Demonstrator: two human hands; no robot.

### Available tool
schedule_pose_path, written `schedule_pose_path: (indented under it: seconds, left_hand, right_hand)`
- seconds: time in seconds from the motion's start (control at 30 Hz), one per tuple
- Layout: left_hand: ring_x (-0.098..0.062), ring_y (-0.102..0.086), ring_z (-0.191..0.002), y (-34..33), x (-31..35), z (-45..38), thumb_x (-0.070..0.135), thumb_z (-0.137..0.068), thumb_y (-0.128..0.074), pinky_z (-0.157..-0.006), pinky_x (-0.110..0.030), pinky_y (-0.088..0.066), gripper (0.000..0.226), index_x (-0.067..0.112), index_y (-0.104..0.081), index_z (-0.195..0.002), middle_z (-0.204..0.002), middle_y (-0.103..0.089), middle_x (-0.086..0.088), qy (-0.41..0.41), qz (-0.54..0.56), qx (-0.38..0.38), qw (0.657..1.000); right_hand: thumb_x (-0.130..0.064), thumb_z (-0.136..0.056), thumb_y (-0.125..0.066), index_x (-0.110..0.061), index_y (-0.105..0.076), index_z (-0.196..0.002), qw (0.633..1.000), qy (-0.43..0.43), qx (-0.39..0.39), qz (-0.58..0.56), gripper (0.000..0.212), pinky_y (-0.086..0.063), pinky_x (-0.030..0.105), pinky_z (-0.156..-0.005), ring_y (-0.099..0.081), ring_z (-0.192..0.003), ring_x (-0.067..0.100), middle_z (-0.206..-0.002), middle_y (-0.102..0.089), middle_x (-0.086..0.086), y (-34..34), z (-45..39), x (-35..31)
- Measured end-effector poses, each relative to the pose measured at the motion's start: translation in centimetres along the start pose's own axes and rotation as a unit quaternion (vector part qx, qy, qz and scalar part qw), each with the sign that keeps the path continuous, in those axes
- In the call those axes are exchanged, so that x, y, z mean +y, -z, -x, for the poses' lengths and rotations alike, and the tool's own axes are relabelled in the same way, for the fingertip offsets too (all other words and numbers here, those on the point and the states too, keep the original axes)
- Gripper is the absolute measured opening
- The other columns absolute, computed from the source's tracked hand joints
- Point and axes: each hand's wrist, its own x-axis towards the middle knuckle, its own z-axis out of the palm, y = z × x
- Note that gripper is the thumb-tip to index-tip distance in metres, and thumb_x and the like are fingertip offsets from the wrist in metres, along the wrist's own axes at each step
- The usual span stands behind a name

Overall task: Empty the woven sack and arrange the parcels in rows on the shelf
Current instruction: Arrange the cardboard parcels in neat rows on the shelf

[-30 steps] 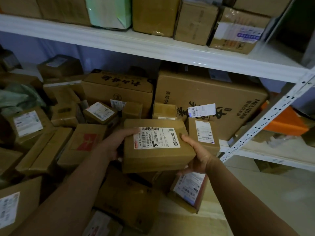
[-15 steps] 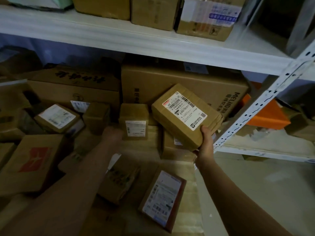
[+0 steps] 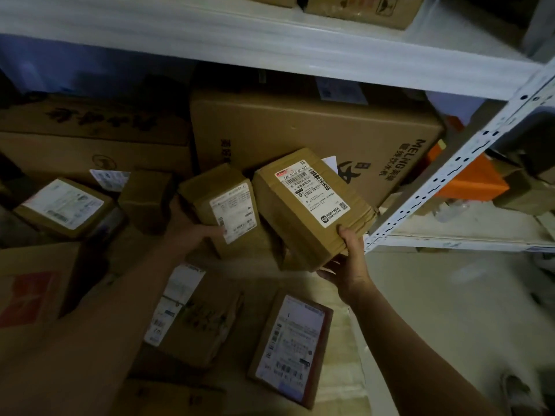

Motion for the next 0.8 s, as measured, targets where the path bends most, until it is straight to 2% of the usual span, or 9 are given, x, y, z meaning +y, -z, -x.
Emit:
schedule_pose_path:
  seconds: [0.03, 0.13, 0.27, 0.37, 0.43, 0.5, 0.63, 0.73, 0.8]
  left_hand:
    - [-0.030, -0.035, -0.135, 0.2, 0.0, -0.1, -0.002, -0.068, -0.078, -0.103, -0.042, -0.037, 0.110, 0.019, -0.009, -0.150, -0.149, -0.035, -0.009, -0.003, 0.001, -0.019, 1.000]
    - [-0.028, -0.048, -0.122, 0.8, 0.1, -0.3, 0.001, -0.077, -0.070, -0.091, -0.039, -0.040, 0.076, 0.021, -0.036, -0.142, -0.136, -0.050, -0.007, 0.002, 0.001, -0.078, 0.997]
    - [-0.028, -0.058, -0.102, 0.8, 0.8, -0.4, 0.021, -0.087, -0.059, -0.088, -0.041, -0.044, 0.046, 0.020, -0.052, -0.132, -0.126, -0.059, -0.010, 0.063, 0.082, -0.071, 0.992]
    - [-0.029, -0.056, -0.102, 0.0, 0.8, -0.5, 0.030, -0.091, -0.054, -0.089, -0.040, -0.043, 0.044, 0.016, -0.051, -0.133, -0.127, -0.058, -0.013, 0.113, 0.074, -0.098, 0.986]
    - [-0.029, -0.056, -0.103, -0.9, 0.6, -0.4, 0.035, -0.091, -0.054, -0.091, -0.040, -0.044, 0.044, 0.015, -0.053, -0.131, -0.126, -0.059, -0.012, 0.136, 0.054, -0.097, 0.984]
    - [-0.032, -0.056, -0.110, -1.8, 0.3, -0.2, 0.036, -0.093, -0.051, -0.094, -0.041, -0.043, 0.043, 0.011, -0.054, -0.128, -0.124, -0.060, -0.011, 0.148, 0.050, -0.078, 0.985]
    - [-0.032, -0.057, -0.115, -3.7, 0.7, 0.6, 0.028, -0.098, -0.046, -0.101, -0.047, -0.044, 0.034, 0.007, -0.057, -0.121, -0.125, -0.060, -0.014, 0.165, 0.083, -0.086, 0.979]
    - [-0.027, -0.057, -0.113, -4.7, 1.4, 1.6, 0.022, -0.097, -0.046, -0.100, -0.045, -0.044, 0.025, 0.012, -0.058, -0.116, -0.125, -0.060, -0.011, 0.139, 0.058, -0.122, 0.981]
    - [-0.020, -0.055, -0.109, -4.8, 1.9, 2.3, 0.022, -0.097, -0.046, -0.093, -0.039, -0.045, 0.027, 0.015, -0.054, -0.122, -0.124, -0.058, -0.004, 0.102, 0.024, -0.106, 0.989]
  right_hand:
    - [-0.071, -0.045, -0.060, -0.031, -0.032, -0.136, 1.000, -0.002, 0.006, -0.001, 0.103, -0.049, 0.039, -0.073, -0.060, -0.102, 0.033, -0.119, -0.059, 0.013, 0.1, -0.1, 0.0]
    - [-0.077, -0.044, -0.056, -0.025, -0.036, -0.135, 1.000, 0.000, 0.027, 0.005, 0.106, -0.046, 0.037, -0.072, -0.059, -0.102, 0.031, -0.121, -0.058, 0.012, 0.2, -0.1, 0.2]
    - [-0.073, -0.044, -0.060, -0.019, -0.038, -0.136, 0.999, -0.014, 0.038, -0.024, 0.108, -0.047, 0.035, -0.068, -0.059, -0.103, 0.030, -0.122, -0.057, 0.014, 0.2, -0.2, 0.3]
    - [-0.062, -0.063, -0.059, -0.021, -0.039, -0.135, 0.996, -0.016, 0.048, -0.075, 0.084, -0.048, 0.037, -0.069, -0.058, -0.103, 0.031, -0.119, -0.058, 0.014, 0.2, -0.2, 0.2]
    - [-0.055, -0.080, -0.052, -0.022, -0.049, -0.122, 0.989, -0.013, 0.059, -0.137, 0.054, -0.048, 0.035, -0.068, -0.057, -0.100, 0.029, -0.110, -0.058, 0.012, 0.5, 0.0, 0.1]
    - [-0.053, -0.085, -0.049, -0.026, -0.054, -0.106, 0.981, -0.011, 0.058, -0.186, 0.035, -0.048, 0.034, -0.067, -0.056, -0.097, 0.028, -0.106, -0.058, 0.012, 0.9, 0.1, -0.1]
    - [-0.057, -0.071, -0.052, -0.026, -0.055, -0.107, 0.988, -0.001, 0.036, -0.150, 0.048, -0.050, 0.039, -0.078, -0.055, -0.100, 0.030, -0.109, -0.057, 0.013, 1.6, 0.1, 0.2]
    - [-0.055, -0.067, -0.054, -0.021, -0.046, -0.125, 0.994, 0.009, 0.029, -0.108, 0.068, -0.051, 0.039, -0.072, -0.057, -0.098, 0.031, -0.112, -0.056, 0.015, 1.6, 0.1, 0.7]
    - [-0.054, -0.066, -0.056, -0.019, -0.041, -0.132, 0.994, 0.004, 0.022, -0.103, 0.076, -0.051, 0.037, -0.068, -0.057, -0.097, 0.031, -0.114, -0.056, 0.015, 1.6, 0.1, 0.8]
